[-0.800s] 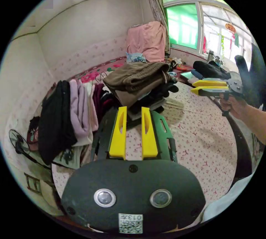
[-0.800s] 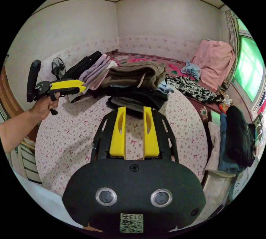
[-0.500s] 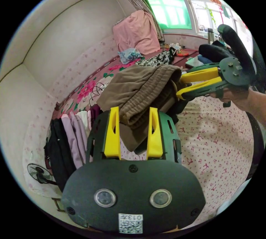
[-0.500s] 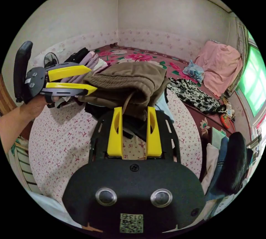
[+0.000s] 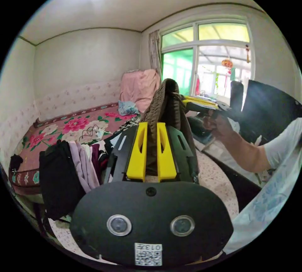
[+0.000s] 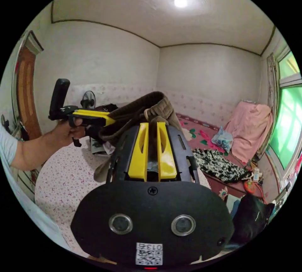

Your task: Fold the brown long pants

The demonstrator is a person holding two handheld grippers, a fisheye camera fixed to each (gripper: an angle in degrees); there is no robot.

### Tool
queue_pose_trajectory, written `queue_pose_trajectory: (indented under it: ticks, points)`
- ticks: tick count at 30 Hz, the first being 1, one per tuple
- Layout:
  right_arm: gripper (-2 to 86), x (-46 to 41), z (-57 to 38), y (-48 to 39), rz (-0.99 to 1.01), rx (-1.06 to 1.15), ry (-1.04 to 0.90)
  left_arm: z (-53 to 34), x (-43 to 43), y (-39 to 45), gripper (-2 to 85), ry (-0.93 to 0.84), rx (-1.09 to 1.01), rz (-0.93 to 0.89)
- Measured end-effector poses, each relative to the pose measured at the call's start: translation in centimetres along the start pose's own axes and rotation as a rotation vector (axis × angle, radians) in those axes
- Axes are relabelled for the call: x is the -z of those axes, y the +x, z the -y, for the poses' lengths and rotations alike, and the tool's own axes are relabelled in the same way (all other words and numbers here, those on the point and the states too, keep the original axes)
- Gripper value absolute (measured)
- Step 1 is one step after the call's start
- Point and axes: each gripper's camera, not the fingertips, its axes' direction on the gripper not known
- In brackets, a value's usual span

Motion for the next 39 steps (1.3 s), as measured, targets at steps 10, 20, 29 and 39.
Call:
queue_pose_trajectory:
  ticks: [10,20,29,39]
  points:
    - [5.0,8.7,-11.7,-8.0,0.493,-0.089,0.001,-16.7,18.3,2.5,0.9,-0.059,0.310,-0.105]
    - [5.0,10.6,-34.9,-12.8,0.122,-0.703,-0.682,-37.5,23.6,1.2,1.0,-0.381,0.794,0.151]
    - [12.7,3.9,-36.9,-25.6,0.344,-0.328,-0.837,-37.4,18.3,6.2,10.4,-0.633,0.473,0.264]
    - [12.7,-2.0,-39.7,-31.4,0.476,-0.217,-0.888,-37.8,13.8,6.1,16.5,-0.770,0.335,0.443]
